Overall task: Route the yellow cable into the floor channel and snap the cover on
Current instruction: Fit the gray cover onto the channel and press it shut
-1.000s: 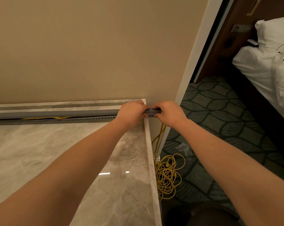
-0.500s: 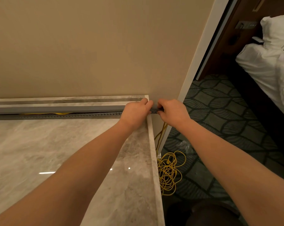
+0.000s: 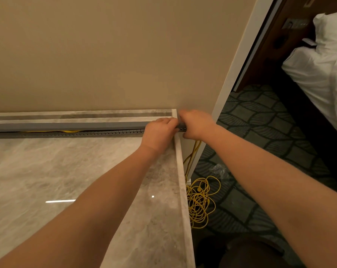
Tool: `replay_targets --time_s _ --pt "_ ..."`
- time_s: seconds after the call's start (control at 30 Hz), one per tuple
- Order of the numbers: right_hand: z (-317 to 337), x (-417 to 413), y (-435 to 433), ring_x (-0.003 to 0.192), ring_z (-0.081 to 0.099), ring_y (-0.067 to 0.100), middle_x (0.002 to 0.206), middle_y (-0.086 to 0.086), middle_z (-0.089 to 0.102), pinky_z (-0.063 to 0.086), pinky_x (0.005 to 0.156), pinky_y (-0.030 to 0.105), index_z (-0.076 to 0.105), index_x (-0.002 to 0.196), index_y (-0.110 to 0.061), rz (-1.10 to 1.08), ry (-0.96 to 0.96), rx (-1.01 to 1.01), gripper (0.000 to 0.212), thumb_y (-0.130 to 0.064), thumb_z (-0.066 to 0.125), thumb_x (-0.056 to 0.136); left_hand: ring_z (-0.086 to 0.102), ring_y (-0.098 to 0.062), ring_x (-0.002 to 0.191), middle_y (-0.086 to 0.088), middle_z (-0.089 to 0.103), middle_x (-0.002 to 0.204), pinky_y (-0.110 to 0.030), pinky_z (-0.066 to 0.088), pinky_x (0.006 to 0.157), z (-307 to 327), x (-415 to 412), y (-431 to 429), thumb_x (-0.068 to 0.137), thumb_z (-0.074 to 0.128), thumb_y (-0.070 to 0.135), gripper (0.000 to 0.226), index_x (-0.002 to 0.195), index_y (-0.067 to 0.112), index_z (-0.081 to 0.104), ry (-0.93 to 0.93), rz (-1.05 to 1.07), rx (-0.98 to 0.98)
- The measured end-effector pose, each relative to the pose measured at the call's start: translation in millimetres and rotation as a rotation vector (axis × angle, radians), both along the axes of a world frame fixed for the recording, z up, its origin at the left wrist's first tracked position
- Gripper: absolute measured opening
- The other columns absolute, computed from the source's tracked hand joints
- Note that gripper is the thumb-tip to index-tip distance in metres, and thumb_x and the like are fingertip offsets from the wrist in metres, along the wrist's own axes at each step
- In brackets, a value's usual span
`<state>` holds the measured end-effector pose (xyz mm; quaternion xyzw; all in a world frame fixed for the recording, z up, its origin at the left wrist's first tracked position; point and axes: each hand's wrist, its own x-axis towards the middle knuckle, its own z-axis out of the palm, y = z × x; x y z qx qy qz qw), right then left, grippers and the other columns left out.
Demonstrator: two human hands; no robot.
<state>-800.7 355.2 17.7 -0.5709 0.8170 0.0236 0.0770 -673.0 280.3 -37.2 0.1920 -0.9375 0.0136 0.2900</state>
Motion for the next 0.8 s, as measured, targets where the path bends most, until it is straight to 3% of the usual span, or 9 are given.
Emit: replay_targets --time_s 0.07,0.13,0.23,0.37,0.6,0.67,0.8 --pt "-6 4 -8 0.099 0.063 0.030 0.108 0.010 0.064 0.046 0.068 0.035 0.052 0.120 -0.012 -0.012 0.025 0.066 0.041 -0.020 0.068 0.083 0.066 -0.026 0.057 -0.004 0.069 0.066 -0.026 0.042 0.042 -3 -1 -2 0.071 0.082 0.017 0.015 0.077 0.012 0.070 0.033 -0.006 0.008" --pt "-7 8 -15 0.096 0.064 0.028 0.101 0.009 0.065 0.046 0.067 0.034 0.061 0.111 -0.011 0.000 0.067 0.138 0.027 -0.021 0.065 0.086 0.067 -0.025 0.060 -0.002 0.071 0.069 -0.025 0.043 0.044 -7 -2 -5 0.077 0.071 0.022 0.008 0.078 0.014 0.071 0.049 -0.017 0.004" --pt "-3 7 -23 0.081 0.059 0.024 0.085 0.004 0.057 0.047 0.066 0.033 0.066 0.099 -0.015 0.026 0.074 0.205 0.018 -0.025 0.066 0.085 0.069 -0.024 0.065 -0.001 0.073 0.074 -0.029 0.050 0.046 -12 -2 -7 0.082 0.051 0.029 0.026 0.081 0.014 0.072 0.090 -0.027 0.043" --pt "-12 3 -23 0.073 0.054 0.022 0.078 0.003 0.057 0.050 0.065 0.033 0.068 0.096 -0.014 -0.016 -0.008 0.171 0.020 -0.028 0.068 0.082 0.072 -0.025 0.068 -0.004 0.075 0.077 -0.032 0.055 0.050 -14 -2 -9 0.083 0.052 0.029 0.028 0.084 0.011 0.073 0.141 -0.054 0.048" --pt "-18 2 -20 0.082 0.062 0.026 0.081 0.003 0.058 0.043 0.062 0.032 0.067 0.093 -0.014 -0.012 0.036 0.108 0.015 -0.026 0.058 0.088 0.072 -0.025 0.069 -0.004 0.075 0.078 -0.030 0.056 0.052 -16 -2 -9 0.083 0.054 0.028 0.026 0.085 0.010 0.073 0.143 -0.073 0.051" --pt "-21 1 -20 0.076 0.059 0.025 0.085 0.005 0.063 0.043 0.061 0.032 0.066 0.090 -0.015 -0.003 0.056 0.090 0.013 -0.024 0.057 0.088 0.072 -0.025 0.070 -0.004 0.075 0.079 -0.031 0.056 0.054 -16 -2 -9 0.083 0.055 0.028 0.026 0.085 0.010 0.073 0.150 -0.074 0.047" --pt "-24 1 -20 0.072 0.056 0.023 0.077 0.002 0.056 0.044 0.059 0.032 0.067 0.089 -0.015 0.002 0.081 0.069 0.013 -0.024 0.058 0.088 0.073 -0.026 0.071 -0.006 0.076 0.081 -0.032 0.057 0.055 -17 -2 -9 0.084 0.057 0.026 0.025 0.086 0.008 0.074 0.171 -0.078 0.034"
